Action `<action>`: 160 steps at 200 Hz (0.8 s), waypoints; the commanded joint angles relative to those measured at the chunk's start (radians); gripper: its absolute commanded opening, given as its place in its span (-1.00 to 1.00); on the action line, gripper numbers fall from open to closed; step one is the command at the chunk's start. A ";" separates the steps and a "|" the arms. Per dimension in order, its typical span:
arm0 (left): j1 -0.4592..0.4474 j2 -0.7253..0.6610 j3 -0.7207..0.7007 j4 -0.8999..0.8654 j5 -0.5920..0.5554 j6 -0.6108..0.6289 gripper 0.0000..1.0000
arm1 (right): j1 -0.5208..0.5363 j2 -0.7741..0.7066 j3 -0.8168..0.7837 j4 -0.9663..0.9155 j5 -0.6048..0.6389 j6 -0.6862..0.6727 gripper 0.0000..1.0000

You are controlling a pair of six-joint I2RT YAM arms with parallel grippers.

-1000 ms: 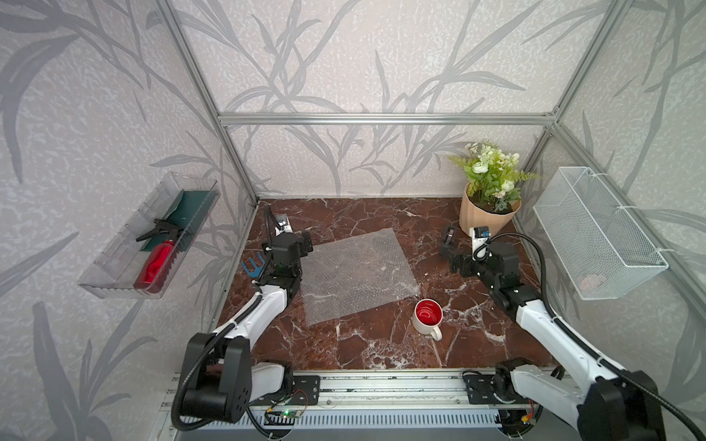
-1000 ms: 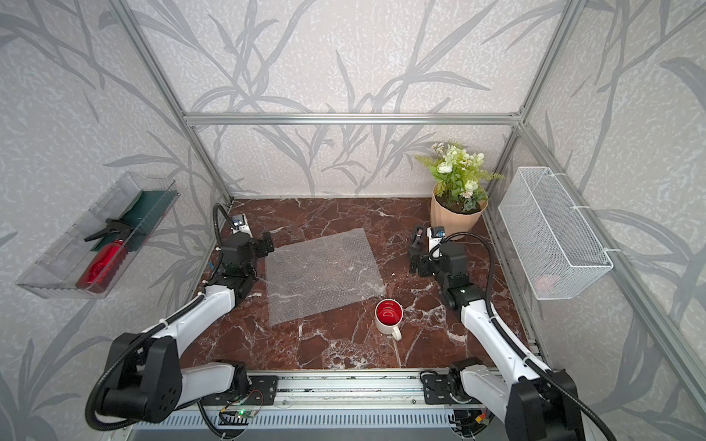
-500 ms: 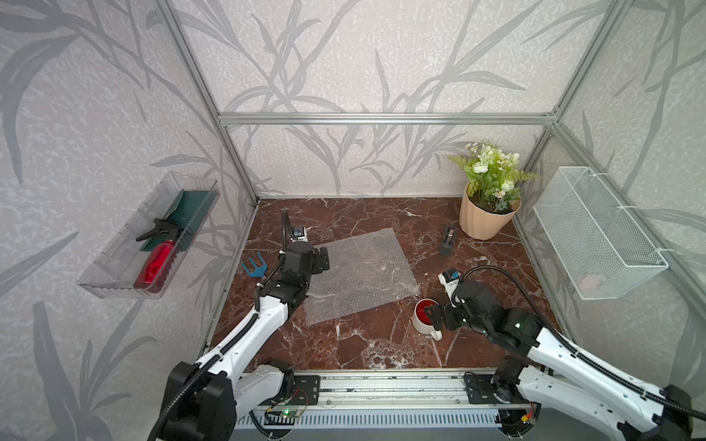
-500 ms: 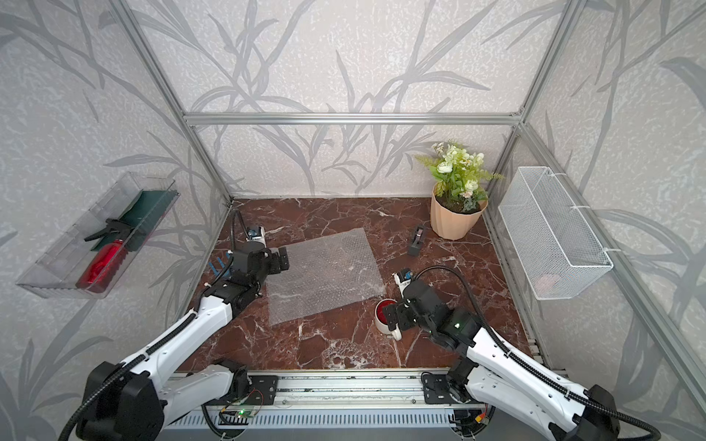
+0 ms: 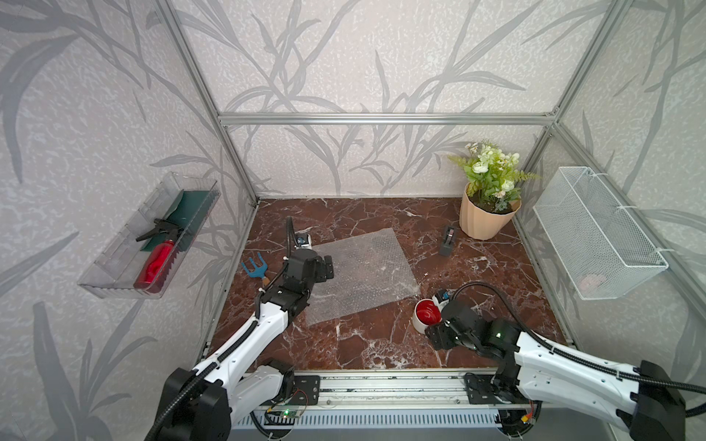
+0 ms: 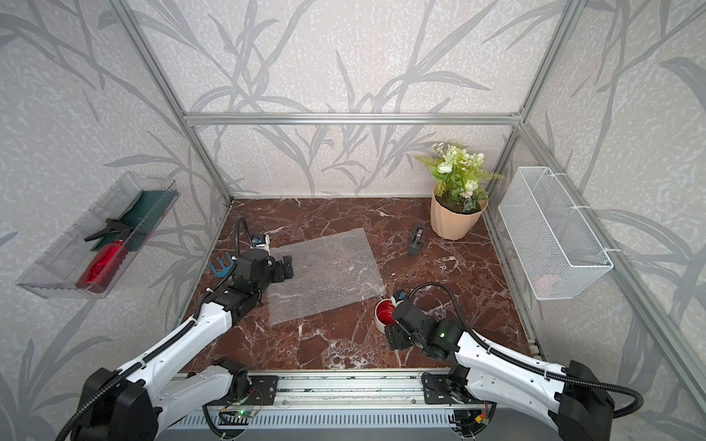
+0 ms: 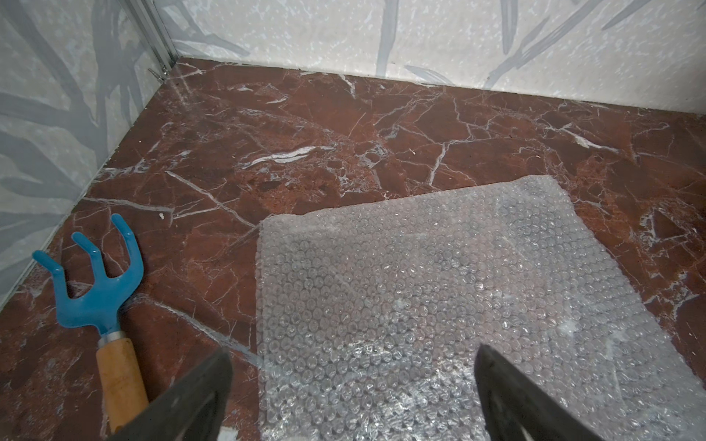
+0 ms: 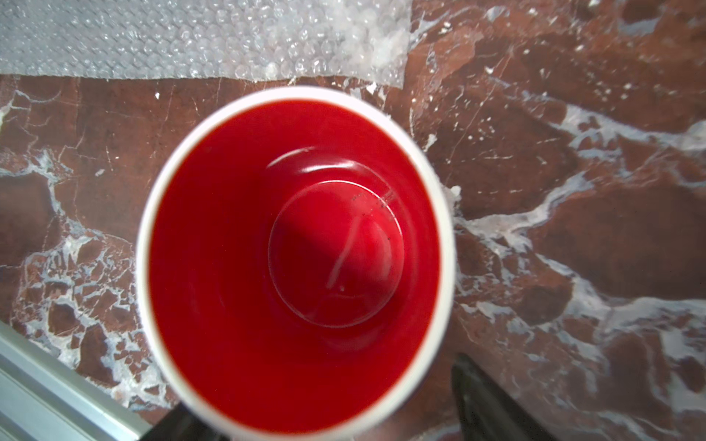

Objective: Wrap mugs in bubble wrap
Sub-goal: Pick up the mug from the center of the board.

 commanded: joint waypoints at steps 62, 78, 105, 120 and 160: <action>-0.009 -0.016 0.000 -0.028 -0.028 -0.033 0.96 | 0.045 0.030 0.001 0.155 0.033 -0.031 -0.93; -0.009 -0.018 0.005 -0.045 -0.042 -0.038 0.96 | 0.048 0.032 0.043 0.123 0.030 -0.038 -1.00; -0.007 -0.029 0.013 -0.092 -0.092 -0.070 0.97 | 0.056 0.098 0.161 0.095 0.031 -0.057 -1.00; -0.006 -0.030 0.018 -0.120 -0.117 -0.093 0.97 | 0.059 0.180 0.249 0.109 0.021 -0.073 -1.00; 0.014 -0.011 0.021 -0.169 -0.162 -0.168 0.98 | 0.061 0.497 0.531 0.224 0.008 -0.096 -1.00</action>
